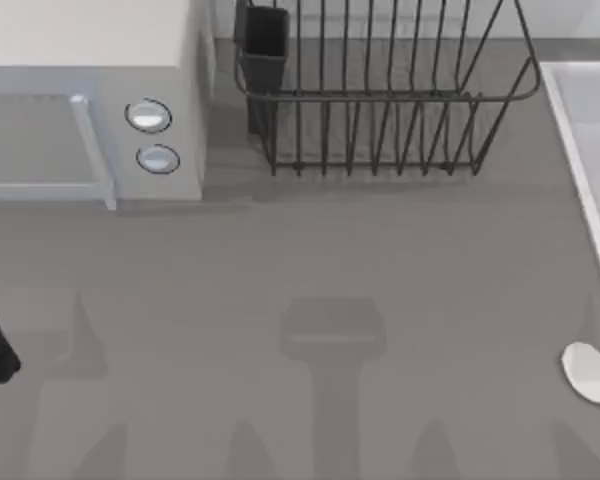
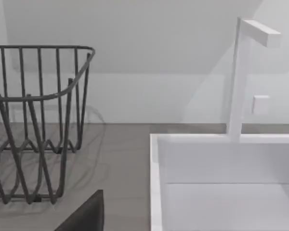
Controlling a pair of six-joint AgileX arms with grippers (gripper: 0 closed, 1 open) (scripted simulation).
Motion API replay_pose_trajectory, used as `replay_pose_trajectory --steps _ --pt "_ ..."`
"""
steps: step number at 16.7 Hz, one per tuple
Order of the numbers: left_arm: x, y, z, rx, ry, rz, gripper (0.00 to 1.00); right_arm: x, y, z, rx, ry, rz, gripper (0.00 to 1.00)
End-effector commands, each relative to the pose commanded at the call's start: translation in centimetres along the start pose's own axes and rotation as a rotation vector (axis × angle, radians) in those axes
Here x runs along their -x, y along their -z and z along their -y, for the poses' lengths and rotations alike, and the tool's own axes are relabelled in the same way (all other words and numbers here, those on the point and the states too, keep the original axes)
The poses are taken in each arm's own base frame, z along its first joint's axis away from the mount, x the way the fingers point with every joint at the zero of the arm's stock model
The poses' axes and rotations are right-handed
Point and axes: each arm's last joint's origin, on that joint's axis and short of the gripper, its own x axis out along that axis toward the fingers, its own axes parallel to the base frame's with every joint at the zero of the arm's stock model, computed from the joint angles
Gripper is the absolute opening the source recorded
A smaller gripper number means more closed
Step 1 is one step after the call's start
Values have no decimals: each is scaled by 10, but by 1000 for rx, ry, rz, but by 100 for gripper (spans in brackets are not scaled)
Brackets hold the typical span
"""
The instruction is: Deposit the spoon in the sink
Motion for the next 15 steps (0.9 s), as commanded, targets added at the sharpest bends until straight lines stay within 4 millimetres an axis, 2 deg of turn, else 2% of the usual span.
replay_pose_trajectory --steps 4,7,10,15 --pt "0 0 0 0 0 0 100 0 -5 -1 12 -4 -35 100" --pt "0 0 0 0 0 0 100 -3 -19 -3 51 -28 -182 100" --pt "0 0 0 0 0 0 100 -14 -29 -7 109 -76 -474 100" --pt "0 0 0 0 0 0 100 -44 -25 -17 220 -201 -1130 100"
